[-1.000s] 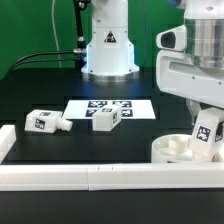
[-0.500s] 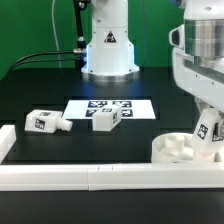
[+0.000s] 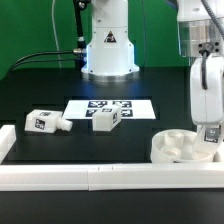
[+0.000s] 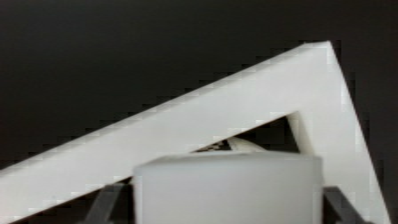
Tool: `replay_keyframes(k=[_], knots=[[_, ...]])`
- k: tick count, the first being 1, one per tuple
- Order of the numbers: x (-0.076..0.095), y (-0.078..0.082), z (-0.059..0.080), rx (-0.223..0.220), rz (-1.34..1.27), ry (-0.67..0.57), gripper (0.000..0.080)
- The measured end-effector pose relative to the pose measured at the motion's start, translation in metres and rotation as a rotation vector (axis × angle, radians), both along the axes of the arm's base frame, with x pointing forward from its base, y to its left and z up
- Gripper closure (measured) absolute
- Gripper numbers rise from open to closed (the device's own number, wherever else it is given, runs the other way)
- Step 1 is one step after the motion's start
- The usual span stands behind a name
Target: Assemble stool
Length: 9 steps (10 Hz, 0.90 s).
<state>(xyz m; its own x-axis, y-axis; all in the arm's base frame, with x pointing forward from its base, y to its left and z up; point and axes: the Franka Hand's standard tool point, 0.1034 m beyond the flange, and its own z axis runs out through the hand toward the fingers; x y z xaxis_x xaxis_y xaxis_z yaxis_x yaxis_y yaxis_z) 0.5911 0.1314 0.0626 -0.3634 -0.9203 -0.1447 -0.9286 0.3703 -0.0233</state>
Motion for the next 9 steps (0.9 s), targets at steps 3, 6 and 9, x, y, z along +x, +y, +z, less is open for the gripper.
replay_keyframes(k=[3,6,9], knots=[[-0.001,0.004,0.011,0.0,0.194,-0.001,0.0226],[0.004,0.0,0.04,-0.022,0.658,-0.102,0.0155],[0.003,-0.001,0.038,-0.04,0.865,-0.128,0.015]])
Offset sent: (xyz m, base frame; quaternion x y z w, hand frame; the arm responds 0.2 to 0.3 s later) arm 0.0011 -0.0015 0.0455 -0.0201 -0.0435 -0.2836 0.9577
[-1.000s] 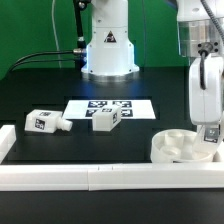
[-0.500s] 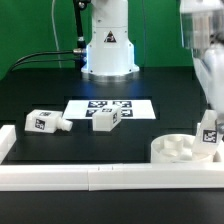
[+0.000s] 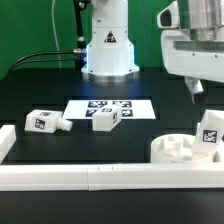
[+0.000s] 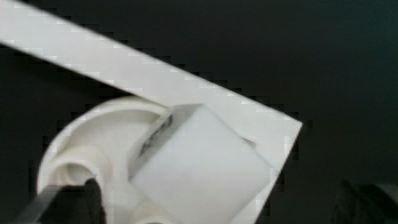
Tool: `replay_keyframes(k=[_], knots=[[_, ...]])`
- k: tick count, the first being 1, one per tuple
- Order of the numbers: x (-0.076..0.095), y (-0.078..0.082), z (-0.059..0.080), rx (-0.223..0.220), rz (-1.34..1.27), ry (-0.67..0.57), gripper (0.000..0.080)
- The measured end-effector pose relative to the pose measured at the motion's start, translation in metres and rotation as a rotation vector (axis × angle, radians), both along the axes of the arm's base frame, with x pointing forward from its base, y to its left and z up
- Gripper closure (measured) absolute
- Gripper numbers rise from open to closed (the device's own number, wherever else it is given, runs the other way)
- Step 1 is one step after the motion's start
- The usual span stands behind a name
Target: Assemble stool
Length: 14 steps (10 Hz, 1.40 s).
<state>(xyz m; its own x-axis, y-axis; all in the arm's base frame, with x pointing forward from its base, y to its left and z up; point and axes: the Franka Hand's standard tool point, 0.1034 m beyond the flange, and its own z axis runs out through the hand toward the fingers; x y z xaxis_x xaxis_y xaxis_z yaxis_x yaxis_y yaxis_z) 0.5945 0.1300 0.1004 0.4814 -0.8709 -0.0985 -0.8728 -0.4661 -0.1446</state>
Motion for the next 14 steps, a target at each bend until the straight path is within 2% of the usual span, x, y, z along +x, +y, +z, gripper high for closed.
replay_keyframes(k=[1,2,4,9,10,11,12,13,14], knots=[[0.0,0.0,0.0,-0.004,0.049,-0.007,0.015],[0.0,0.001,0.0,-0.035,0.263,-0.04,0.015],[-0.001,0.0,-0.001,-0.066,0.625,-0.092,0.015],[-0.001,-0.005,-0.003,-0.098,0.897,-0.122,0.015],[0.0,-0.006,-0.002,-0.125,1.101,-0.131,0.015],[-0.001,-0.001,0.0,-0.133,1.294,-0.118,0.015],[-0.001,0.003,0.001,-0.105,1.476,-0.103,0.015],[-0.001,0.005,-0.004,-0.093,1.546,-0.1,0.015],[-0.001,0.002,-0.004,-0.101,1.604,-0.103,0.015]])
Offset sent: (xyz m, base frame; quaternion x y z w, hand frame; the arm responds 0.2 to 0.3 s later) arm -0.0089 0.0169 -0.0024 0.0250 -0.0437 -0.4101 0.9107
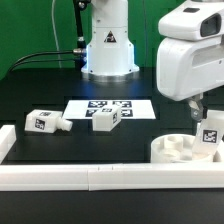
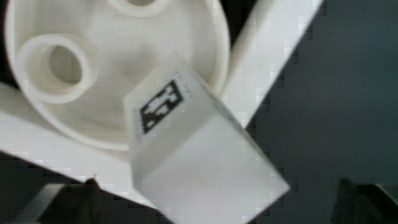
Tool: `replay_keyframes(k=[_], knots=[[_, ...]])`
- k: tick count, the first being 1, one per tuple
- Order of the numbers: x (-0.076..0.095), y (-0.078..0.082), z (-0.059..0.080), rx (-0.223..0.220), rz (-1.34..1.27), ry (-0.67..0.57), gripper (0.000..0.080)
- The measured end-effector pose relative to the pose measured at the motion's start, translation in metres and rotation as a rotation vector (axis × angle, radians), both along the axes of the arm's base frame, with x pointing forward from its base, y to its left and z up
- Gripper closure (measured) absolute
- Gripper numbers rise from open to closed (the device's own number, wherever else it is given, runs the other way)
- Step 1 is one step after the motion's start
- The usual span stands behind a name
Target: Assemble stool
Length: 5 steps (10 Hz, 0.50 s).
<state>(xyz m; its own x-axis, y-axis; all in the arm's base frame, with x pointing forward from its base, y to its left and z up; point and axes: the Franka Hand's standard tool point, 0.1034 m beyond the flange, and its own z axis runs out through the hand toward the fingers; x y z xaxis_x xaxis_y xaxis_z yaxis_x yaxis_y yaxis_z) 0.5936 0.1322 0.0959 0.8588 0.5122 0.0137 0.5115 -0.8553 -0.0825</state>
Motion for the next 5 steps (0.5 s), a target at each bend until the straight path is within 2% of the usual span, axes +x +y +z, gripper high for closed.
replay_keyframes(k=[3,5], knots=[[0.0,-0.007,-0.002,-0.028,0.203,-0.016,0.015],[-0.011,0.001,-0.02,-0.077,0.498,-0.014,0.015]])
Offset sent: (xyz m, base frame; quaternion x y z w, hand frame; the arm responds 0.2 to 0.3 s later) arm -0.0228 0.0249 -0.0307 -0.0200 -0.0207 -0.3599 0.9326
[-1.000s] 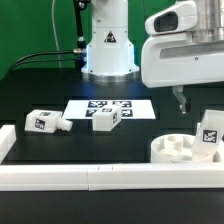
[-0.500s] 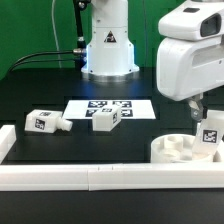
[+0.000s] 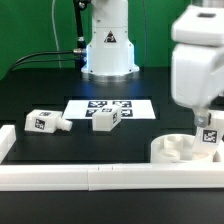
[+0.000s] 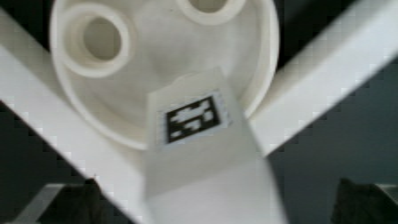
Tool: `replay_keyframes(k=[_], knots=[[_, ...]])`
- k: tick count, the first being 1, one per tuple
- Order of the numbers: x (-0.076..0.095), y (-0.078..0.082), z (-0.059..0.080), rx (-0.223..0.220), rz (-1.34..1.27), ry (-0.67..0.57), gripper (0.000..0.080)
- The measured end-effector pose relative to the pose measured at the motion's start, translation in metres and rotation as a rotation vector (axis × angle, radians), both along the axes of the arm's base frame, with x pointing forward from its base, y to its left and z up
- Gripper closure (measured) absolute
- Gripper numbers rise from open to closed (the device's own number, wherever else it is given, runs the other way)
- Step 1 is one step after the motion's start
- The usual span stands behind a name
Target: Assemble stool
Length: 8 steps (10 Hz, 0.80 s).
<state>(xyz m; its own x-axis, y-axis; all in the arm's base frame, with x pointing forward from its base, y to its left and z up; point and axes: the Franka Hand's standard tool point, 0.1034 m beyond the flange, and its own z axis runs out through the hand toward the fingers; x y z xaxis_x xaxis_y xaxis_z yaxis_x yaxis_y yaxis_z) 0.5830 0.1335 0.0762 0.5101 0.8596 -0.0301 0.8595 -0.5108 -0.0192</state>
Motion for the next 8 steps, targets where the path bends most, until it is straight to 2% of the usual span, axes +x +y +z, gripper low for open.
replay_keyframes(k=[1,2,3,4,5,6,8], knots=[[-0.0011,0.0,-0.0085,-0.03,0.125,0.001,0.015],[-0.0017,-0.0004,-0.0145,-0.041,0.11,0.006,0.015],[-0.0002,-0.002,-0.0125,-0.042,0.086,0.002,0.016],[-0.0002,-0.0031,-0.0129,-0.043,0.082,0.002,0.0317],[-0.0003,-0.0031,-0.0131,-0.042,0.035,0.001,0.0317],[-0.0001,-0.0037,-0.013,-0.047,-0.065,-0.003,0.0468],[0.0021,-0.0092,-0.0125,-0.047,-0.197,-0.007,0.0466]])
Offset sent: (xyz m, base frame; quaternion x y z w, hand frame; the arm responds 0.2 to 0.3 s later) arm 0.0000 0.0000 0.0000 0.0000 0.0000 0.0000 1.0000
